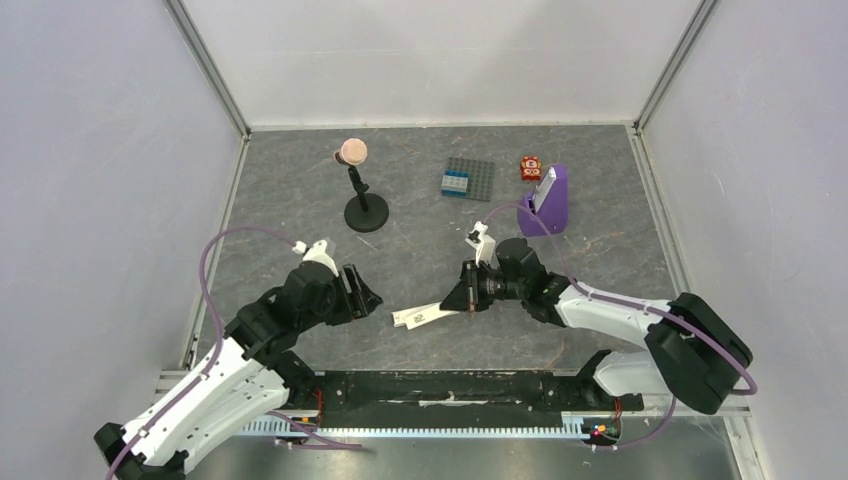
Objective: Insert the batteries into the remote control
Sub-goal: Load the battery cover into the remote control.
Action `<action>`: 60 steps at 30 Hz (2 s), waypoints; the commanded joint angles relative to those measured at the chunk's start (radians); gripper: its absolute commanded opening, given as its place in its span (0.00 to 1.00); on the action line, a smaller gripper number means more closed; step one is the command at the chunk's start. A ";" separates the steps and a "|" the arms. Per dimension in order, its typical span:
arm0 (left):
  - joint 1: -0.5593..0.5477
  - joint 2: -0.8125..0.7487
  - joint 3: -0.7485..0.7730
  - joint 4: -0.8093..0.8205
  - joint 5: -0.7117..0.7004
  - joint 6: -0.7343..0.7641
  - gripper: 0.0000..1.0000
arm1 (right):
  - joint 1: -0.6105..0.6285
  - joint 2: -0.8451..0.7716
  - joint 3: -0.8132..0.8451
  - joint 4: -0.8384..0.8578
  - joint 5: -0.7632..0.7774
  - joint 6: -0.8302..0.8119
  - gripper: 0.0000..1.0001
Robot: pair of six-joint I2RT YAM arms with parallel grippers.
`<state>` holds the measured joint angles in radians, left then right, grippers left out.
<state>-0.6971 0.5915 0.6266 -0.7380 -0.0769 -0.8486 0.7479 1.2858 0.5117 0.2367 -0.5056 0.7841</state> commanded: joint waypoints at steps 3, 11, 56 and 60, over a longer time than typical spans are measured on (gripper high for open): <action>-0.002 -0.033 -0.136 0.150 0.040 -0.162 0.69 | -0.012 0.076 0.005 0.180 -0.059 0.078 0.00; -0.002 0.009 -0.223 0.255 0.056 -0.201 0.68 | -0.024 0.124 -0.020 0.291 -0.045 0.171 0.00; -0.001 0.169 -0.350 0.478 0.072 -0.219 0.67 | -0.062 0.293 -0.091 0.525 -0.084 0.387 0.00; -0.003 0.186 -0.356 0.496 0.072 -0.219 0.67 | -0.064 0.311 -0.075 0.510 -0.079 0.371 0.00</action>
<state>-0.6971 0.7639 0.2859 -0.2970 0.0006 -1.0389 0.6895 1.5772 0.3962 0.7483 -0.6003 1.1931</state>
